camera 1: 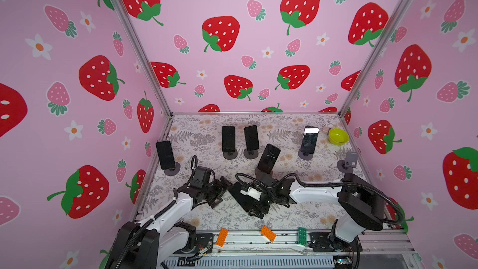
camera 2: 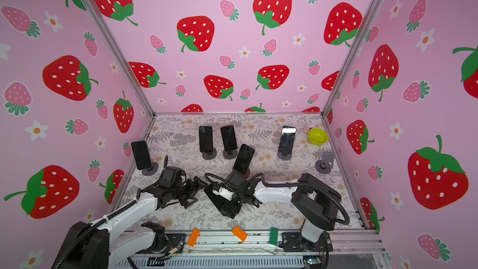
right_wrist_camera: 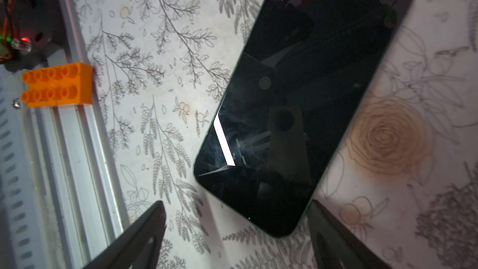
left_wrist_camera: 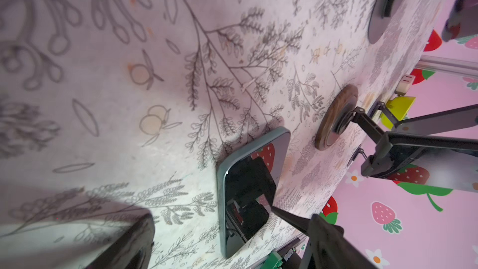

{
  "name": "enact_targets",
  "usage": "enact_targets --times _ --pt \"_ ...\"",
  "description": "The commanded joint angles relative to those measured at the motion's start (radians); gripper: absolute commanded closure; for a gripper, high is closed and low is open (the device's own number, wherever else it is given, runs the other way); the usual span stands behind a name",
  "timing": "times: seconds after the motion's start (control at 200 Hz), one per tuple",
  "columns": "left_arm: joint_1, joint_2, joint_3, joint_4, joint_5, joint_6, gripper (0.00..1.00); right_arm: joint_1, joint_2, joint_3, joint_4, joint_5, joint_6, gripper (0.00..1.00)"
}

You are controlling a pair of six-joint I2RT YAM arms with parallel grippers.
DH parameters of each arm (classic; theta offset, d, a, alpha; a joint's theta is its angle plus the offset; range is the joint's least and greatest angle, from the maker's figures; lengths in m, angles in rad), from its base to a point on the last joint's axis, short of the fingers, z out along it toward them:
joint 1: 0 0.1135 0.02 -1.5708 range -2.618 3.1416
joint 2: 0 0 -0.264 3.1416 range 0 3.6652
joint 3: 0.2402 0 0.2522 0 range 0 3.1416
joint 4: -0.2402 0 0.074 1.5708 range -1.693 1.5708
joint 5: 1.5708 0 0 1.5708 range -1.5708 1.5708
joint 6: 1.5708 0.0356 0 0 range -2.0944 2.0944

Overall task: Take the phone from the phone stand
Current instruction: 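Lower the black phone flat onto the table near the robot, open right gripper, then raise the open right gripper up off the laid phone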

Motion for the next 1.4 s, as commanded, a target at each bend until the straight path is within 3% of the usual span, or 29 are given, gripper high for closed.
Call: enact_targets --times 0.0,0.32,0.44,0.565,0.68,0.78,0.936,1.136,1.391 --pt "-0.008 0.019 -0.015 0.041 -0.034 -0.037 0.06 0.002 0.01 -0.018 0.046 -0.102 0.008 0.13" --pt "-0.001 0.108 0.047 0.045 -0.032 0.02 0.05 0.032 0.113 0.068 0.114 -0.188 0.043 0.11" --pt "0.057 0.096 0.058 -0.001 -0.013 0.061 0.05 0.034 0.127 0.079 0.147 -0.209 0.062 0.11" --pt "0.14 0.043 0.078 -0.071 -0.011 0.115 0.05 0.033 0.088 0.084 0.089 -0.138 0.019 0.11" --pt "0.218 -0.013 0.097 -0.127 -0.016 0.16 0.04 0.033 -0.002 0.046 0.045 0.005 -0.089 0.09" --pt "0.274 -0.058 0.107 -0.137 -0.002 0.18 0.04 0.033 -0.073 -0.032 0.114 0.12 -0.213 0.08" --pt "0.302 -0.093 0.144 -0.168 -0.024 0.233 0.04 0.033 -0.117 -0.15 0.342 0.15 -0.452 0.07" --pt "0.323 -0.155 0.165 -0.267 -0.173 0.353 0.03 0.007 -0.035 -0.15 0.424 0.146 -0.542 0.07" --pt "0.321 -0.279 0.083 -0.225 -0.365 0.34 0.06 -0.025 0.066 -0.124 0.457 0.052 -0.512 0.07"
